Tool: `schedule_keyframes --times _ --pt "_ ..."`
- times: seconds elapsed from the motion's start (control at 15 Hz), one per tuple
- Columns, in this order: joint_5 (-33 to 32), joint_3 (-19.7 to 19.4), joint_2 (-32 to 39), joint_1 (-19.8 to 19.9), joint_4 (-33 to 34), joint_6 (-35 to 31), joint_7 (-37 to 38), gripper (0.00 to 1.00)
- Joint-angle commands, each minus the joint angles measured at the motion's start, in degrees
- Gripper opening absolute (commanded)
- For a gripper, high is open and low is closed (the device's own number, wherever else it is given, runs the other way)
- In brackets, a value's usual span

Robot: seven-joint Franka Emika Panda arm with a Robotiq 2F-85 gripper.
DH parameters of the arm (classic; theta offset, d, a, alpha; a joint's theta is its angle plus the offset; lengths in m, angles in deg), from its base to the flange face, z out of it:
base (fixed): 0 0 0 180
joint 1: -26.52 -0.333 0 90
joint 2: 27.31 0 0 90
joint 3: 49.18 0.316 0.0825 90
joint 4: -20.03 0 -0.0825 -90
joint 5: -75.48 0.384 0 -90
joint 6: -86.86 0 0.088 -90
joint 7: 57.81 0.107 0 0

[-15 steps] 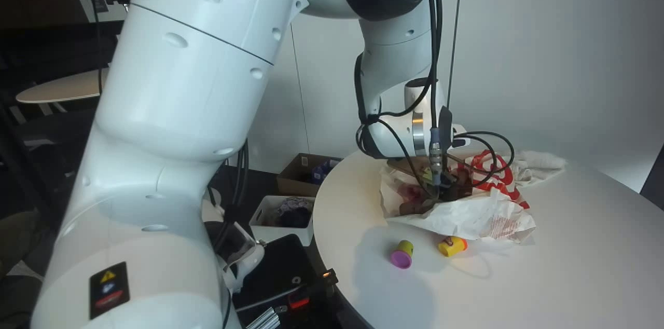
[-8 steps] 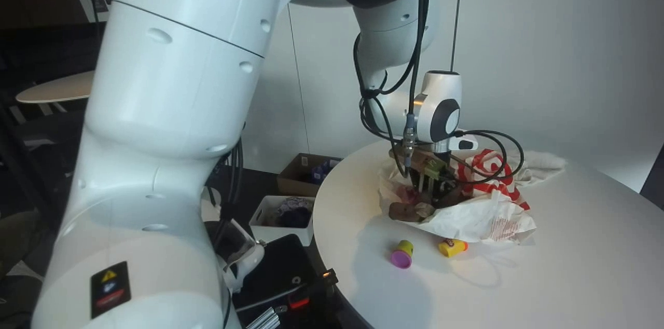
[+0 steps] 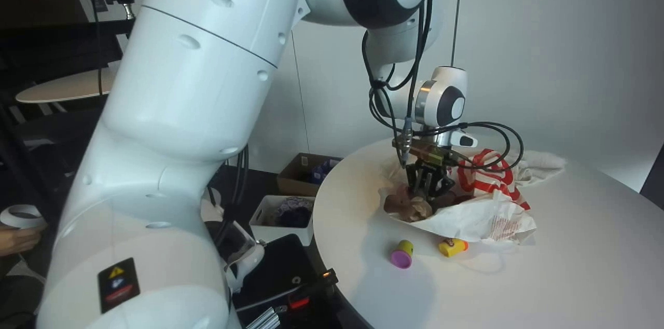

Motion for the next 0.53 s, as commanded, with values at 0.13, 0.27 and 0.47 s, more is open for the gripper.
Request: schedule_keyframes --times 0.13,0.27,0.47 --pt "-2.28 -4.0 7.28 -3.43 11.46 2.41 0.47 0.05" --pt "-5.54 -6.84 8.46 -4.97 12.93 -0.53 2.5 0.05" --pt "-7.29 -8.86 9.24 -5.4 13.48 -5.8 4.78 0.05"
